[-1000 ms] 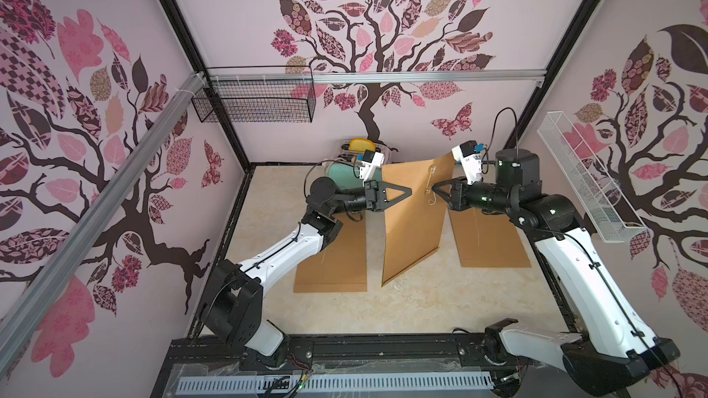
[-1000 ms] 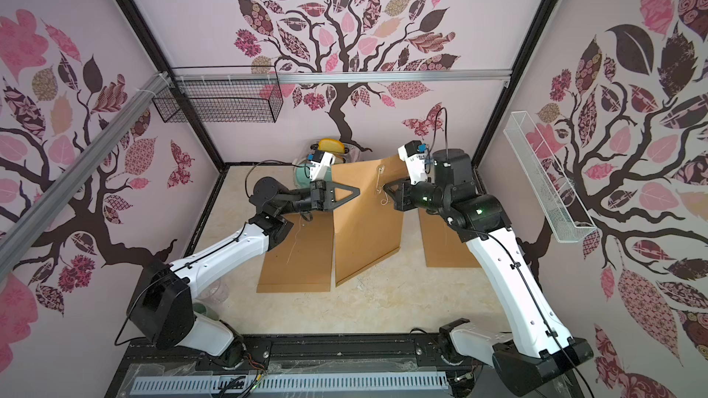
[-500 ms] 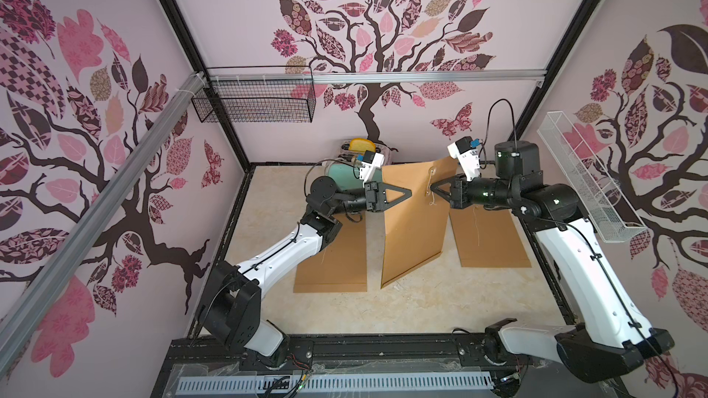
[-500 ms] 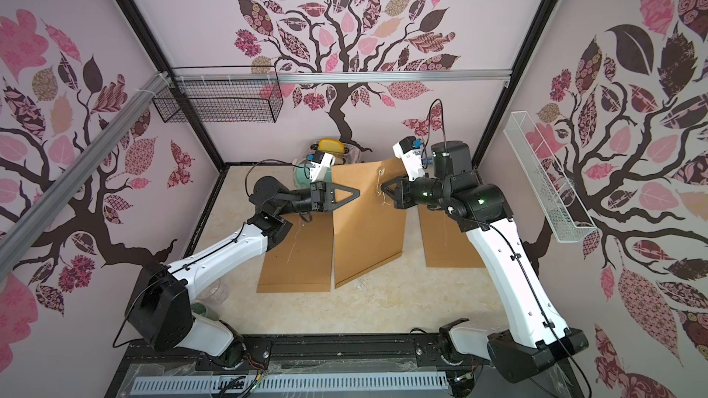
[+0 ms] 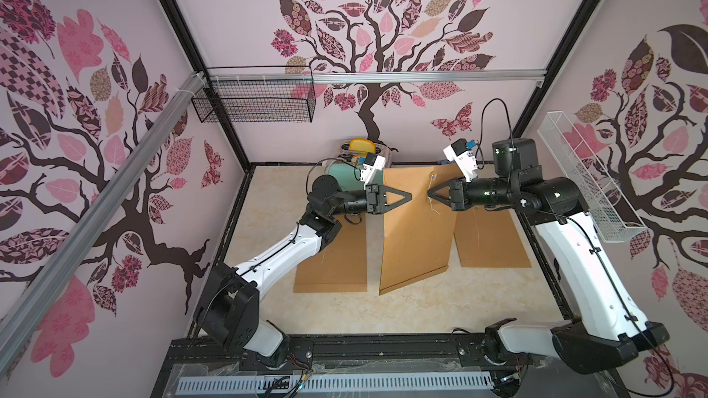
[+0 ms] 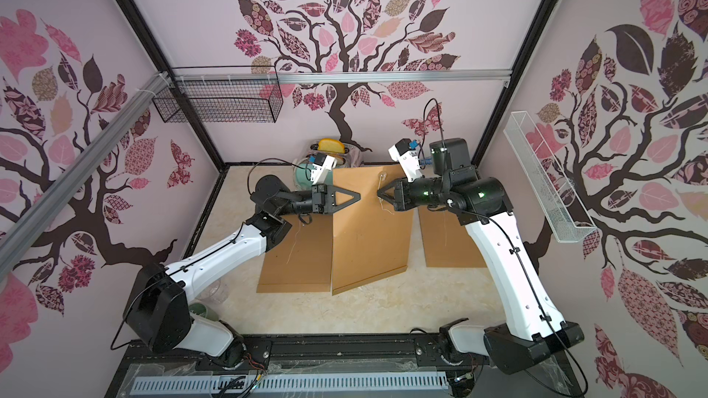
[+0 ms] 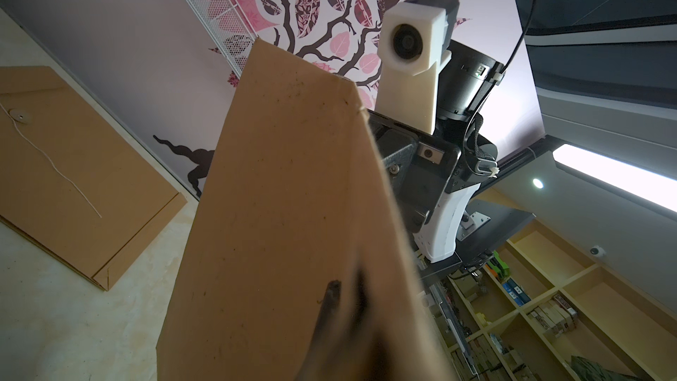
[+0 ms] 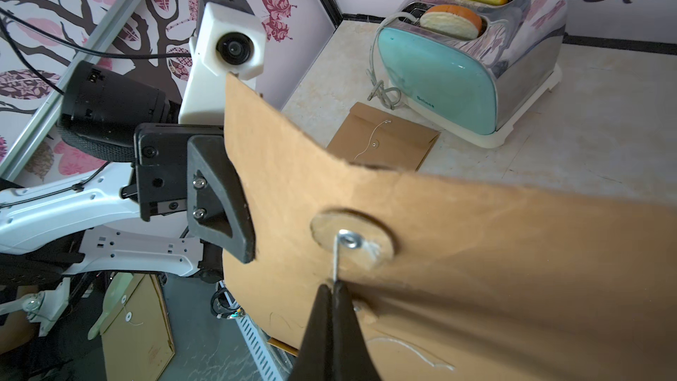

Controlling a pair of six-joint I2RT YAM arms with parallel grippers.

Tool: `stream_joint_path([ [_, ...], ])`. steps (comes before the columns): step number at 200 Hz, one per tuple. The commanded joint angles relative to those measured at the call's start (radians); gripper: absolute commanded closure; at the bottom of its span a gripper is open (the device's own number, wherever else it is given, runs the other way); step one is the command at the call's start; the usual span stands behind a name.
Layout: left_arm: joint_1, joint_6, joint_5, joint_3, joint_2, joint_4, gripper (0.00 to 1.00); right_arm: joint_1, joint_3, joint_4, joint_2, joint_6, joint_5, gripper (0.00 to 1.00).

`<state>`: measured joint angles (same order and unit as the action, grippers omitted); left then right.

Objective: Close the mouth of the file bag
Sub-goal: Close the file bag.

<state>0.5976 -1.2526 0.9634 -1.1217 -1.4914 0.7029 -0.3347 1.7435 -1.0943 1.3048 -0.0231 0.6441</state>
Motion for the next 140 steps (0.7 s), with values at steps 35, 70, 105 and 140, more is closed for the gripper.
stream_joint_path([
  [35, 0.014, 0.009, -0.002, -0.002, 0.022, 0.026, 1.00, -0.001, -0.079, 0.097, -0.029, -0.094, 0.104, 1.00],
  [70, 0.015, 0.004, -0.008, 0.007, 0.025, 0.033, 1.00, -0.001, -0.117, 0.149, -0.050, -0.125, 0.108, 1.00],
  [105, 0.019, -0.019, -0.016, 0.009, 0.013, 0.068, 1.00, -0.018, -0.213, 0.282, -0.086, -0.217, 0.132, 1.00],
  [140, 0.021, -0.036, -0.025, 0.005, 0.009, 0.089, 1.00, -0.030, -0.316, 0.383, -0.133, -0.265, 0.109, 1.00],
])
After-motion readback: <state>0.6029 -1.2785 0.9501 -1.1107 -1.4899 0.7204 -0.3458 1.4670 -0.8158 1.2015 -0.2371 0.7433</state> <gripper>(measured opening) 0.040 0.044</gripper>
